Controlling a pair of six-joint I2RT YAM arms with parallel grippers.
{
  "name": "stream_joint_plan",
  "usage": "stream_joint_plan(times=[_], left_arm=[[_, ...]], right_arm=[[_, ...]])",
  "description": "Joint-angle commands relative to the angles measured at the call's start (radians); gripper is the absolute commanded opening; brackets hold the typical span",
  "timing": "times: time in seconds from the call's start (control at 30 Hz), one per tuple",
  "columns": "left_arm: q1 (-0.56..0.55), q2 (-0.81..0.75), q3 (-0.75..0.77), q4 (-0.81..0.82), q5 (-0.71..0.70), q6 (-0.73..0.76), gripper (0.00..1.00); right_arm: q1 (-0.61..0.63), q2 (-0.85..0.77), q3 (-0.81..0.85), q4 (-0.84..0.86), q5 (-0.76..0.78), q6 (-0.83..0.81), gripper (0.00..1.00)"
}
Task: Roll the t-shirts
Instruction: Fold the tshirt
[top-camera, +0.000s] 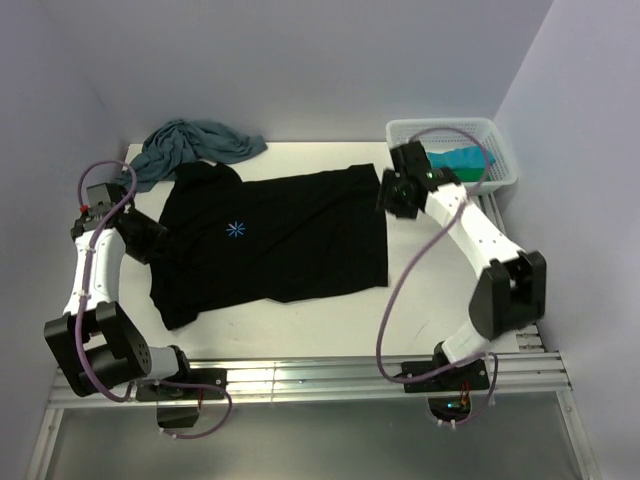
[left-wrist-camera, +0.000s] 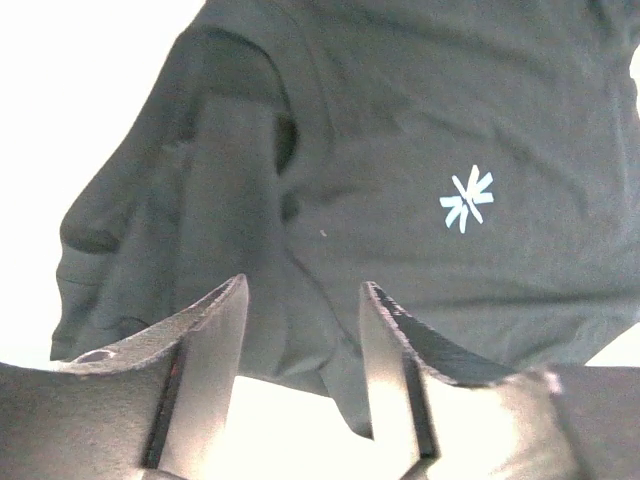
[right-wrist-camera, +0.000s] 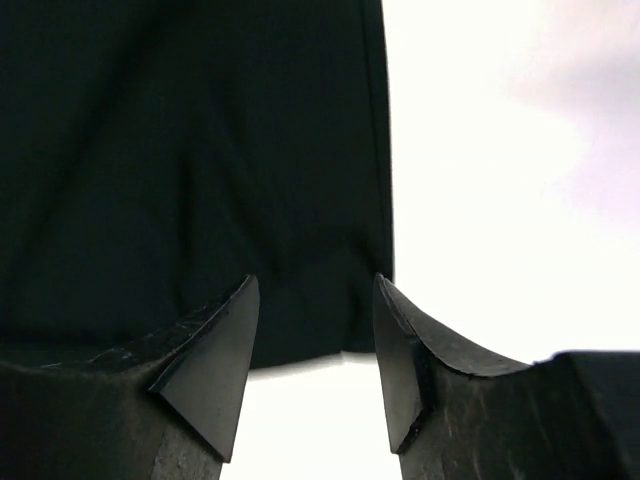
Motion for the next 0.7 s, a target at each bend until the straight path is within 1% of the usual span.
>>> stream_joint_plan(times=[0.0, 0.03, 0.07, 0.17, 0.3, 0.5, 0.67], left_arm=[[0.036, 0.006, 0.023, 0.030, -0.019, 0.046, 0.55], [0.040, 0.008, 0.024, 0.034, -0.022, 0.049, 0.57], [0.048, 0.010, 0.026, 0.044, -0.020, 0.054, 0.61], [0.089, 0.019, 0.017, 0.071, 0.007, 0.068, 0.65], [0.152, 0.055, 0.010, 0.077, 0.032, 0.092, 0.66], [0.223, 0.097, 0.007, 0.085, 0.082, 0.118, 0.66], [0.248, 0.132, 0.021, 0.083, 0.087, 0.140, 0.66]], right_arm=[[0.006, -0.084, -0.204, -0.018, -0.080, 0.054, 0.56], [0.006, -0.101, -0.270, -0.012, -0.083, 0.068, 0.56], [0.008, -0.115, -0.299, 0.011, -0.115, 0.071, 0.56], [0.017, -0.149, -0.396, 0.062, -0.146, 0.097, 0.56], [0.022, -0.123, -0.480, 0.120, -0.188, 0.125, 0.56], [0.040, -0.062, -0.540, 0.194, -0.209, 0.155, 0.54], [0.051, -0.013, -0.578, 0.202, -0.195, 0.200, 0.48]])
